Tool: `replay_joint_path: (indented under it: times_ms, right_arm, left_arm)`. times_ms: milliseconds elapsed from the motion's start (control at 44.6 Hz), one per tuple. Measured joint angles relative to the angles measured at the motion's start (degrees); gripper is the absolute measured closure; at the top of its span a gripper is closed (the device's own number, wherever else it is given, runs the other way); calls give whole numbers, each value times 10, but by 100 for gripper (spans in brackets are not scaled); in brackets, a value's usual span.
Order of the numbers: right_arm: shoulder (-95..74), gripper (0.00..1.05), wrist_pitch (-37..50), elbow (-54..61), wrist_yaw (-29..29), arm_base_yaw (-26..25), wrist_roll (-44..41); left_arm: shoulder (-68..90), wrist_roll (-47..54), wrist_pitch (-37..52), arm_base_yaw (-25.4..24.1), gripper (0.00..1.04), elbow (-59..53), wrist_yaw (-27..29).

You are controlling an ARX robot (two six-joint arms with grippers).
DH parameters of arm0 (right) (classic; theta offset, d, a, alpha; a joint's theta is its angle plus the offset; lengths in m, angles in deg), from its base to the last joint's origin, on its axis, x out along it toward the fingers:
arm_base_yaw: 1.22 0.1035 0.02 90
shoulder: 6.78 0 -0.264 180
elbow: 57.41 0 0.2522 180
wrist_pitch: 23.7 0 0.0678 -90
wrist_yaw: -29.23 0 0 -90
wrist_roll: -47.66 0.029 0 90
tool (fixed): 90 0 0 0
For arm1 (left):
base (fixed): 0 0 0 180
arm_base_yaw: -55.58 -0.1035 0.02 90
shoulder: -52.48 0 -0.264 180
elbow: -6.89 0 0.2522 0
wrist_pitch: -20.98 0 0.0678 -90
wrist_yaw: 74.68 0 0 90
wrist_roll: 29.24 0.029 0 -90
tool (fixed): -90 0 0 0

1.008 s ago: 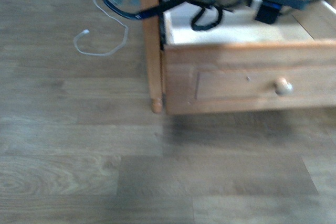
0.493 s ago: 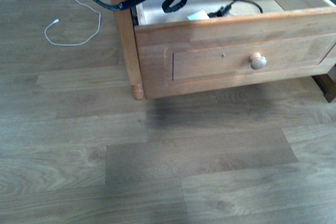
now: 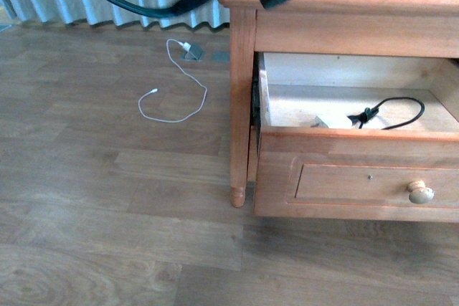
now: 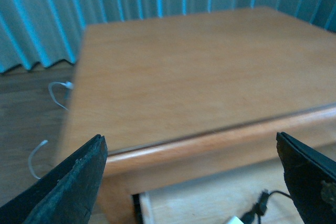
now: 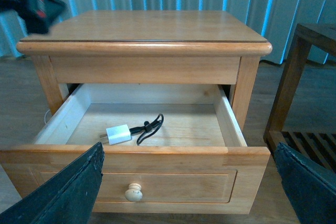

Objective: Put charger into drawer

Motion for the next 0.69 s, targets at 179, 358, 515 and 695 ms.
replay_joint_path:
  times_ms: [179,358,515,695]
  right_arm:
    - [0,8,0,0,0,0,0]
    - [0,8,0,0,0,0,0]
    - [0,8,0,0,0,0,0]
    - [0,8,0,0,0,0,0]
  left_arm:
    - [-205,16,33,-45,6,-174,70]
    - [-466,26,8,-87,6,-377,155]
    - [-684,2,-100,-112,6,-518,227]
    - [-868,-53,-249,-155,6,-583,243]
